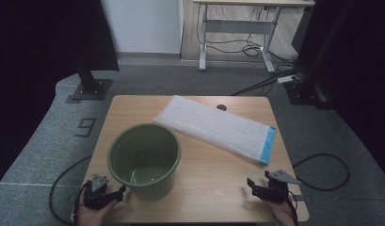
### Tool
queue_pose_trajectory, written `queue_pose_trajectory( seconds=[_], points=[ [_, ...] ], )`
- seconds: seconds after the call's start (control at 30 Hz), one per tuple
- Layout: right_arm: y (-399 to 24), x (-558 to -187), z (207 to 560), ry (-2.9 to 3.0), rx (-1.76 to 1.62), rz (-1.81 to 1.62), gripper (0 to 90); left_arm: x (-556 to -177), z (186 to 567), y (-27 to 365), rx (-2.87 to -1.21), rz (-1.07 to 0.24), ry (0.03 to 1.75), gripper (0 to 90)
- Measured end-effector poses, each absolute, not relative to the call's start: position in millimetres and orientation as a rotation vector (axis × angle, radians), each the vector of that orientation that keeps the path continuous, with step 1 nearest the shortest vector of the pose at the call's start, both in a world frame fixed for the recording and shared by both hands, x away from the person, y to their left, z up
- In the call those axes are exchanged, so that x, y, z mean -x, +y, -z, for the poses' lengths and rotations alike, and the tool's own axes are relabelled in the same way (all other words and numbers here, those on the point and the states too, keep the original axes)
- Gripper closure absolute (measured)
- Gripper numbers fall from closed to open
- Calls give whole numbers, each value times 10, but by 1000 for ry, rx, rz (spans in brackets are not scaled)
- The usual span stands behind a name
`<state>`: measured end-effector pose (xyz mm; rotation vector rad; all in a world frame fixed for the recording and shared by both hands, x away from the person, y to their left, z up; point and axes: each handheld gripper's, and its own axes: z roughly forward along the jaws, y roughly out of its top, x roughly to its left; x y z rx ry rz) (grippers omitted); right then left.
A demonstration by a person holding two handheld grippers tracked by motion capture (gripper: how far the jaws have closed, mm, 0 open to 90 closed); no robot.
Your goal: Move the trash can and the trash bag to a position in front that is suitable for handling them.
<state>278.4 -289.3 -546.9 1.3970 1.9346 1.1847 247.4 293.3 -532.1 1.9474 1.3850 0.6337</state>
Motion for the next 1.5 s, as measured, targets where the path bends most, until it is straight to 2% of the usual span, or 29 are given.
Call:
queue_pose_trajectory(
  seconds=[0.2, 0.4, 0.5, 0.67, 0.77, 0.83, 1.0, 1.5],
  points=[
    [-2912, -2781, 5453, 1921, -1395, -1185, 137, -2405, 5304, 3036, -1924, -610, 1346, 129],
    [-2941, -2747, 5456, 1912, -1402, -1178, 139, -2277, 5228, 3067, -1963, -521, 1175, 96],
    [-2965, -2728, 5467, 1916, -1403, -1174, 140, -2224, 5187, 2954, -2051, -477, 1017, 79],
    [-2968, -2743, 5484, 1926, -1403, -1167, 140, -2296, 5194, 2692, -2144, -435, 887, 77],
    [-2969, -2738, 5478, 1934, -1421, -1201, 140, -2377, 5206, 2549, -2171, -449, 883, 52],
    [-2985, -2719, 5462, 1924, -1434, -1270, 142, -2430, 5242, 2467, -2187, -429, 868, 77],
    [-2951, -2714, 5425, 1957, -1358, -1339, 142, -2516, 5261, 2235, -2245, -432, 815, 78],
    [-3029, -2638, 5391, 1932, -1397, -1427, 149, -2927, 5223, 1621, -2228, -468, 813, 140]
  ],
)
